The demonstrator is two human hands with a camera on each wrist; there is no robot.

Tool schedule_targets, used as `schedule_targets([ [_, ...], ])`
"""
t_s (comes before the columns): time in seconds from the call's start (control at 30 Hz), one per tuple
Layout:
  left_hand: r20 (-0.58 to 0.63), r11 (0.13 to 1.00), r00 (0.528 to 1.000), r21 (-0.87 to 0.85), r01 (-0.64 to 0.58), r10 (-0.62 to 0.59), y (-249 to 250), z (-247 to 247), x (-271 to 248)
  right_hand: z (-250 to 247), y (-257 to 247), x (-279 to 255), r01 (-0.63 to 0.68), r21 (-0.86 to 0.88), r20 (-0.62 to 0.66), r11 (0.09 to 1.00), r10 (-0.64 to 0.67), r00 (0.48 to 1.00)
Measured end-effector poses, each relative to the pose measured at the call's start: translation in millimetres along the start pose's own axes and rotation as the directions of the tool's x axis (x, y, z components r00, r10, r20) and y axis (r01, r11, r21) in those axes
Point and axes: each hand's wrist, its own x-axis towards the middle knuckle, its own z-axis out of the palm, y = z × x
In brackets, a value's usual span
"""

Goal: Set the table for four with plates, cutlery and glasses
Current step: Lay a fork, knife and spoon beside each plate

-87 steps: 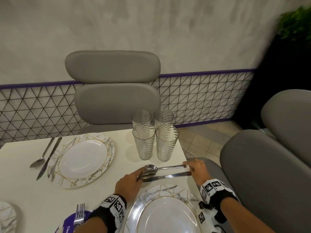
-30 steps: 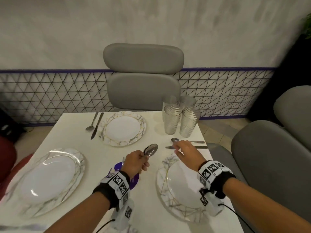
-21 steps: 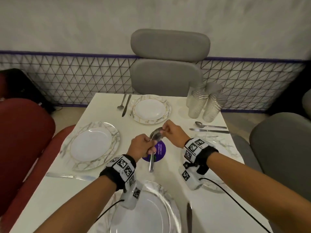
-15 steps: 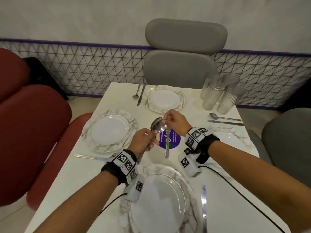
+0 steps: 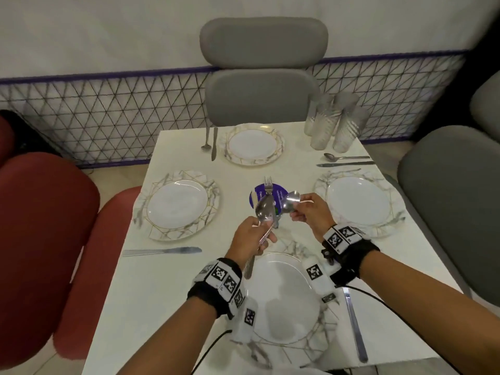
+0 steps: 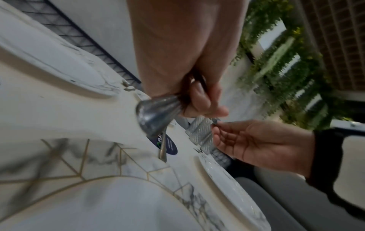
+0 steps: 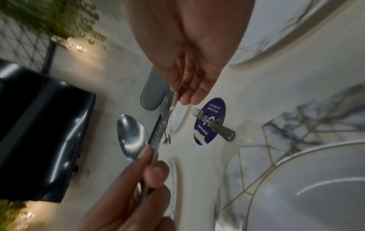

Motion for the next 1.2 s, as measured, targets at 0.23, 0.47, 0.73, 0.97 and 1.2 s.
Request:
schedule_targets([
  [0.23, 0.066, 0.998, 0.996, -0.014, 0.058, -0.056, -7.1, 12.8, -7.5, -92.0, 14.7, -16.4, 0.015, -0.078, -0.162, 0.997, -0.027, 0.986],
  [0.47, -0.039, 1.000, 0.999, 0.023, 0.008, -0.007, -16.3, 25.4, -3.1, -152.5, 40.6, -38.3, -0.051, -0.397, -0.095, 0.917, 0.014, 0.995],
  [0.73, -0.053, 0.998, 0.999, 0.057, 0.013, -0.010, -20.3, 45.2, -1.8, -166.6, 68.4, -56.1, -0.076, -0.563, -0.034, 0.823, 0.068, 0.997],
  [0.97, -0.029, 0.996, 0.999, 0.080, 0.024, -0.022, -24.4, 57.1, -2.2, -166.9, 97.7, -65.3, 0.001, -0.732, -0.036, 0.681, -0.040, 0.999],
  [1.2, -0.033, 0.996, 0.999, 0.080, 0.036, -0.034, -24.5, 64.0, -0.3, -195.1, 106.4, -90.6, 0.157, -0.872, 0.162, 0.464, -0.029, 0.986],
])
